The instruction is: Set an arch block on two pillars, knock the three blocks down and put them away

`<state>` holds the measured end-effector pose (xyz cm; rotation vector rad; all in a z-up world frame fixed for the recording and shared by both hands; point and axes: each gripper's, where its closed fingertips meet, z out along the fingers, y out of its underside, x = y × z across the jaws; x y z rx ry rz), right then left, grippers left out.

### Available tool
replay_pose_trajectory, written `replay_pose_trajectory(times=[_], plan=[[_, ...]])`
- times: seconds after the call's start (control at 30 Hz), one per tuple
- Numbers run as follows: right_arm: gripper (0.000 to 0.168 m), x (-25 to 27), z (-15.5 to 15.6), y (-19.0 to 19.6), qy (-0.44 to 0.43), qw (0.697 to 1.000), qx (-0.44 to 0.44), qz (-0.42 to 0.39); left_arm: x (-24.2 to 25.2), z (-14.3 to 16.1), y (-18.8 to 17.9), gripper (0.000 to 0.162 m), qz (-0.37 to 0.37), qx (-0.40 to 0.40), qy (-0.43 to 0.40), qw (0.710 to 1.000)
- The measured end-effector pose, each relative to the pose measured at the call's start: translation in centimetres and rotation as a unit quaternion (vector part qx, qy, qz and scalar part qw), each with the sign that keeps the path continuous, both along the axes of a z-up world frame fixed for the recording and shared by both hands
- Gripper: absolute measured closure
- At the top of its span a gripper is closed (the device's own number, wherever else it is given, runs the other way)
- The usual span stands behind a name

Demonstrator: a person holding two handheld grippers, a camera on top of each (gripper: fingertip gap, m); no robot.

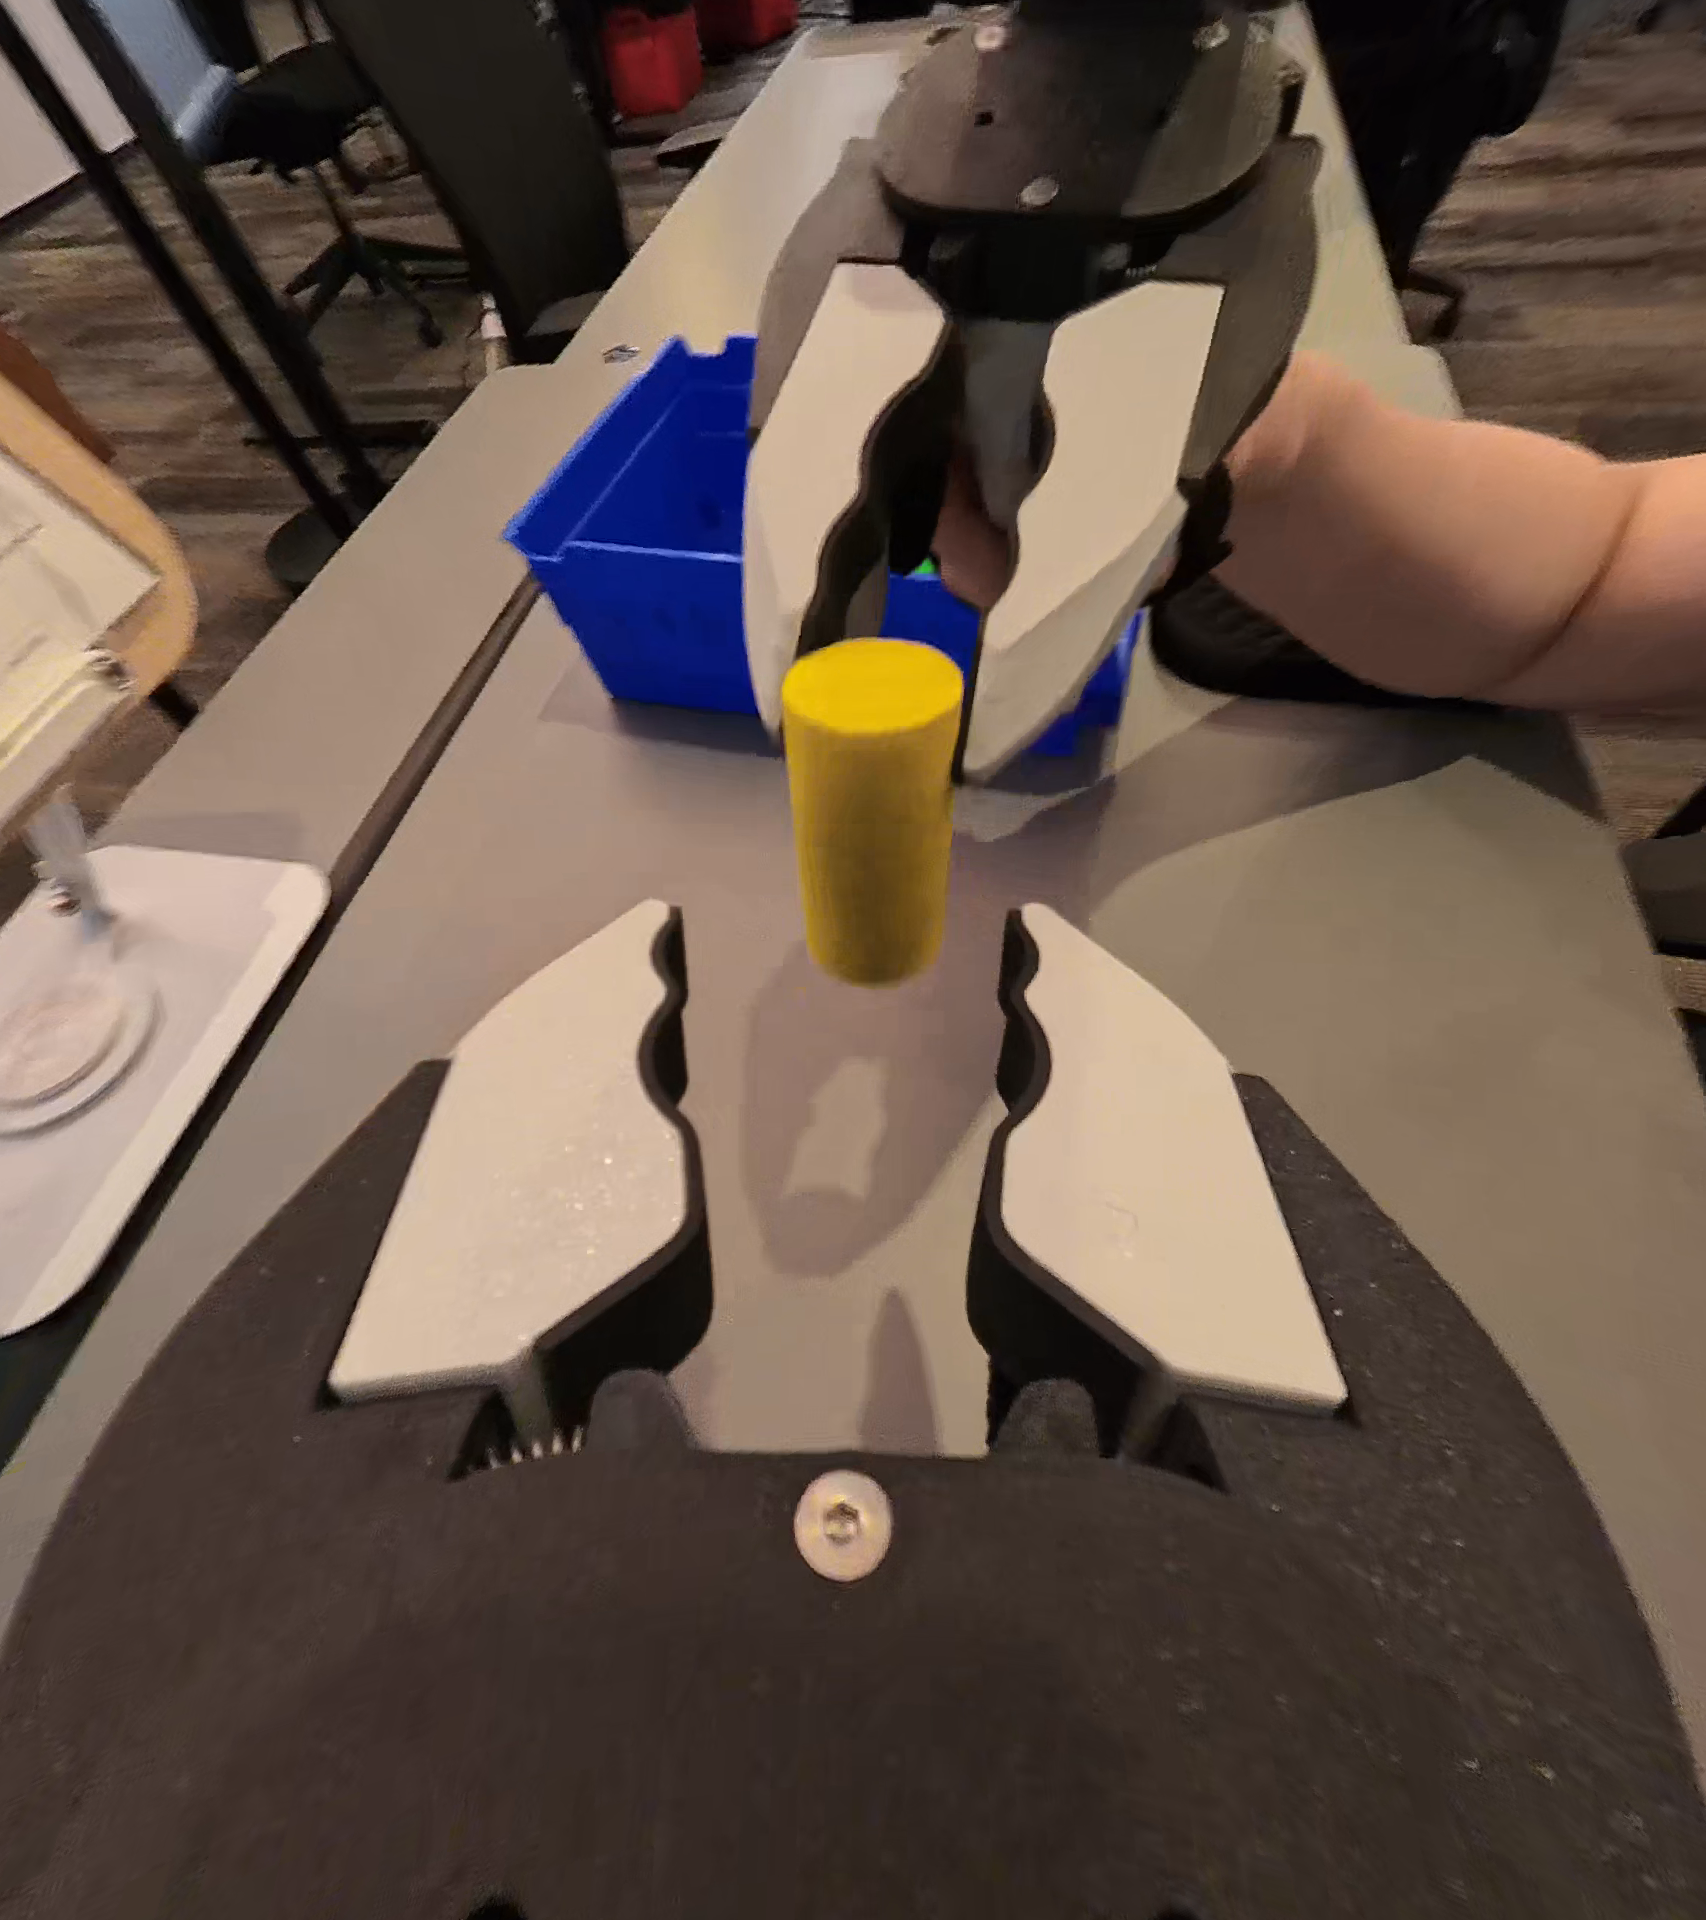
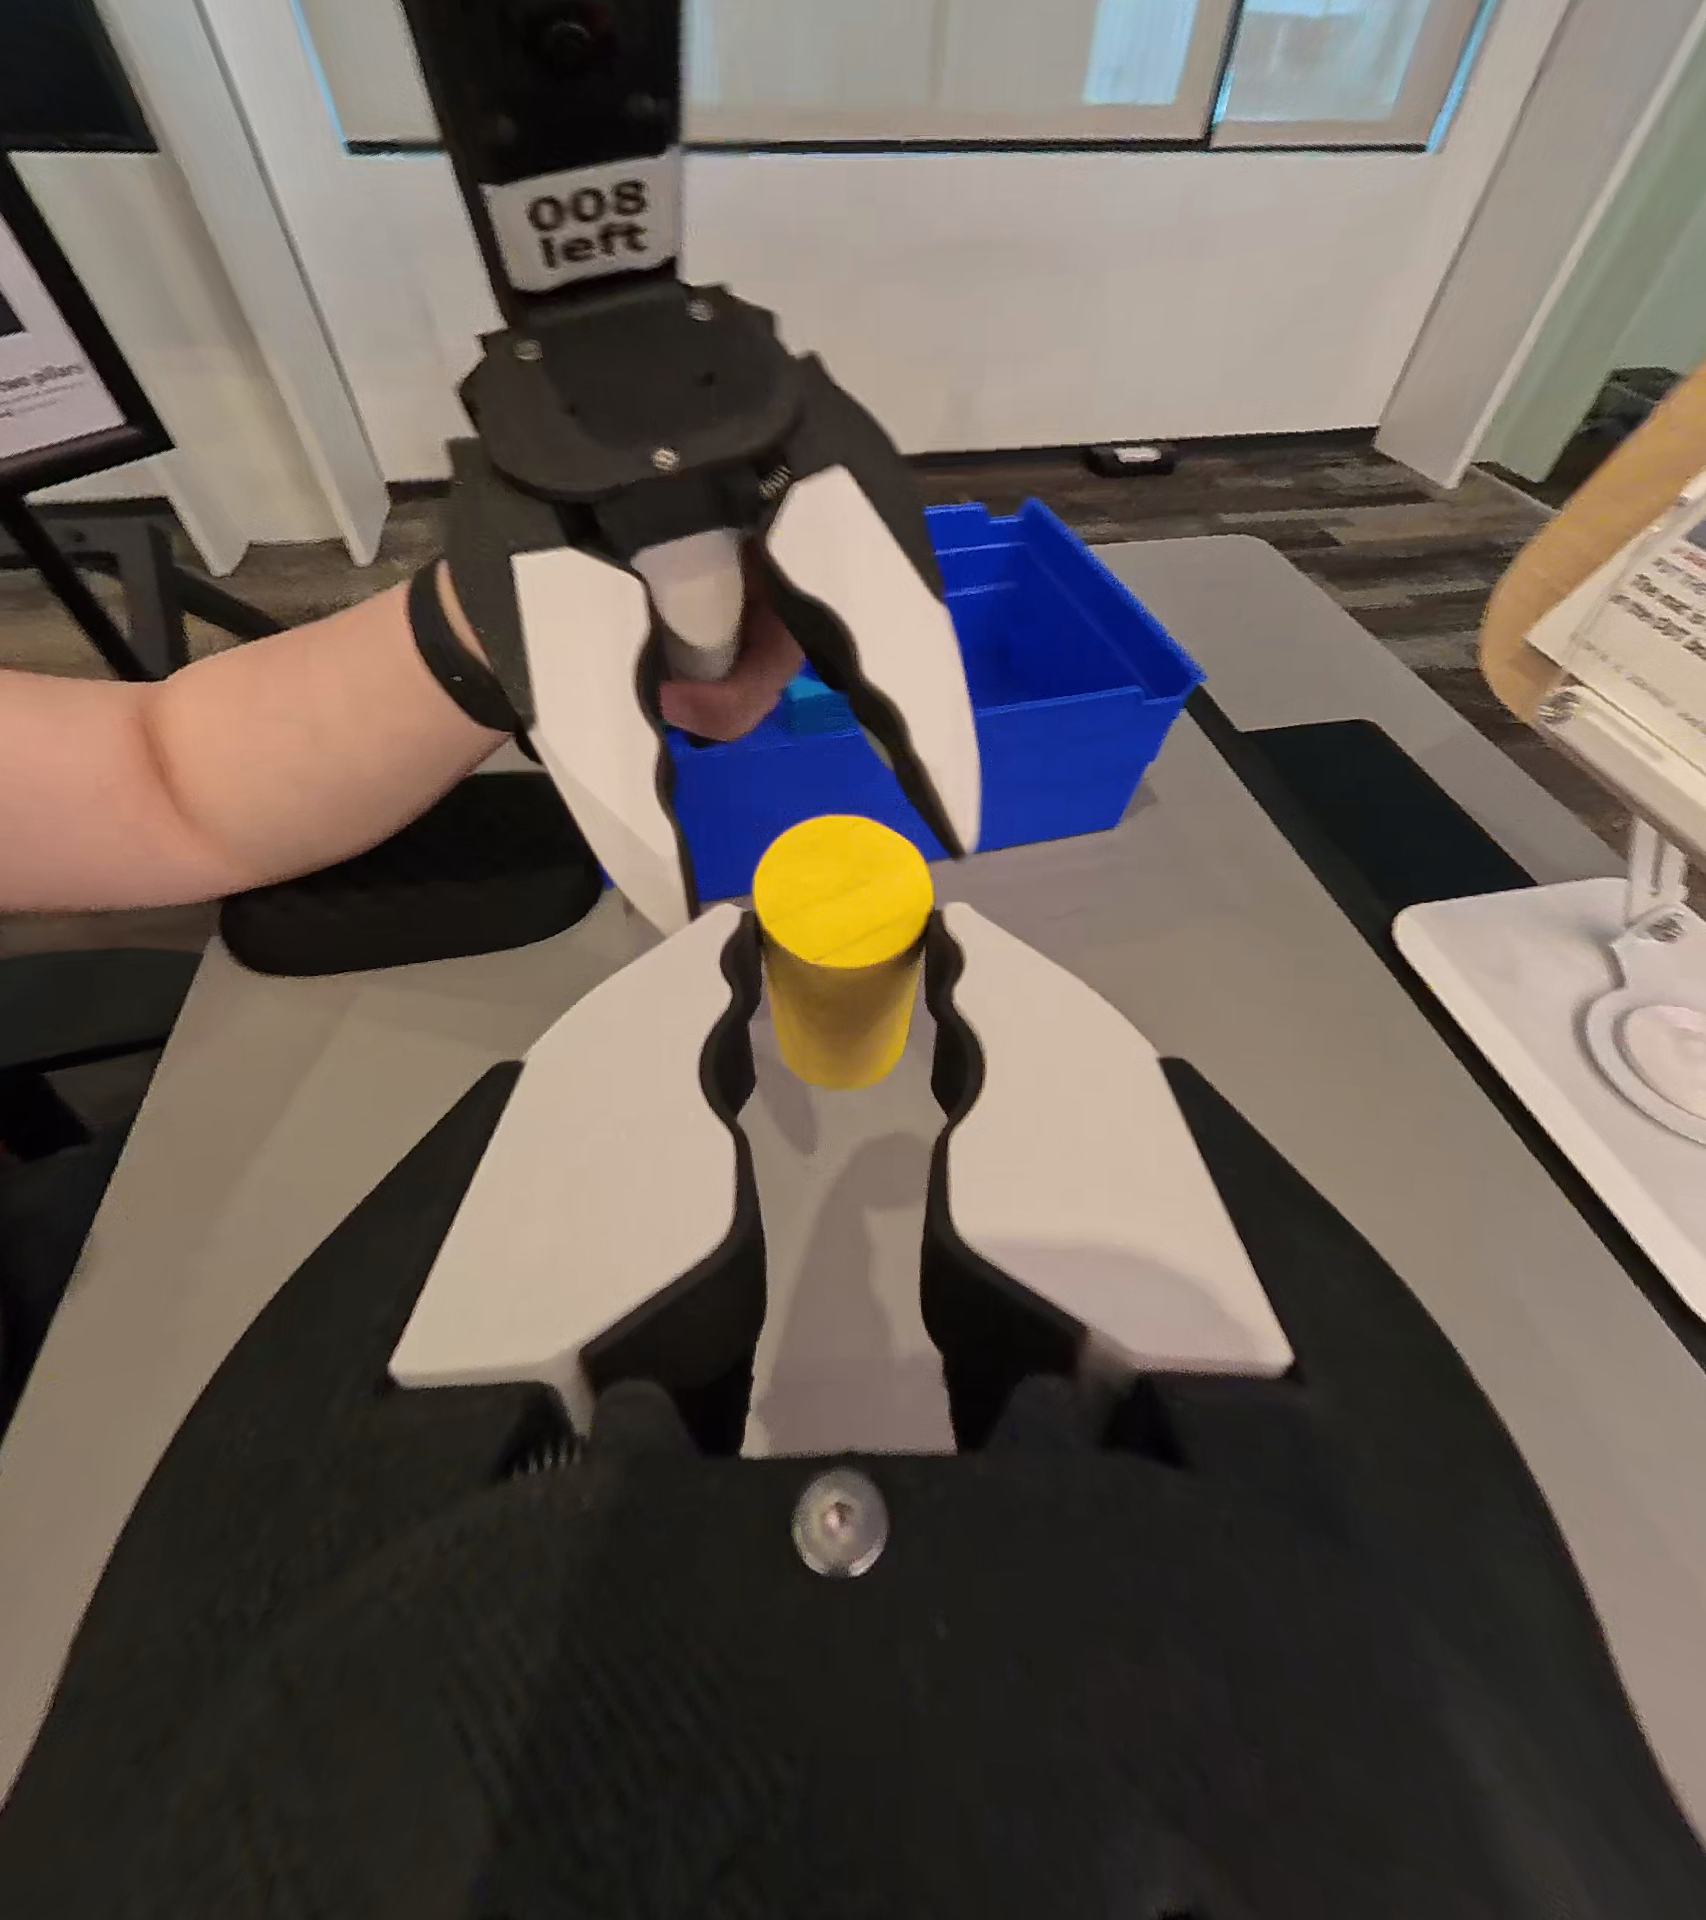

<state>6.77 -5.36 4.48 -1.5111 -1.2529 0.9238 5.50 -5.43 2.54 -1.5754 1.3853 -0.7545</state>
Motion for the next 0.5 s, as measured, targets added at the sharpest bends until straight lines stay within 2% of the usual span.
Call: replay_pose_trajectory(times=[0.07, 0.13, 0.23, 0.3, 0.4, 0.5], plan=[[0.137, 0.6, -0.3, 1.6, 0.012, 0.999, -0.012, -0.037, -1.8, 1.2, 0.5, 0.102, 0.023, 0.020, -0.014, 0.999], [0.137, 0.8, -1.9, 3.5, 0.010, 0.996, -0.031, -0.080, -3.7, 3.5, 0.6, 0.101, 0.045, 0.040, -0.048, 0.997], [0.137, -0.3, -6.7, 5.6, -0.034, 0.991, -0.049, -0.116, -7.2, 7.2, 0.3, 0.095, 0.090, 0.081, -0.101, 0.988], [0.137, -1.6, -10.0, 6.0, -0.074, 0.989, -0.053, -0.114, -9.8, 8.8, 0.4, 0.100, 0.145, 0.113, -0.120, 0.976], [0.137, -3.0, -13.4, 6.3, -0.110, 0.986, -0.058, -0.110, -14.1, 8.6, 0.3, 0.101, 0.233, 0.115, -0.080, 0.962], [0.137, -3.2, -14.8, 7.3, -0.131, 0.983, -0.032, -0.123, -20.1, 5.2, 0.6, 0.101, 0.351, 0.055, 0.028, 0.935]])
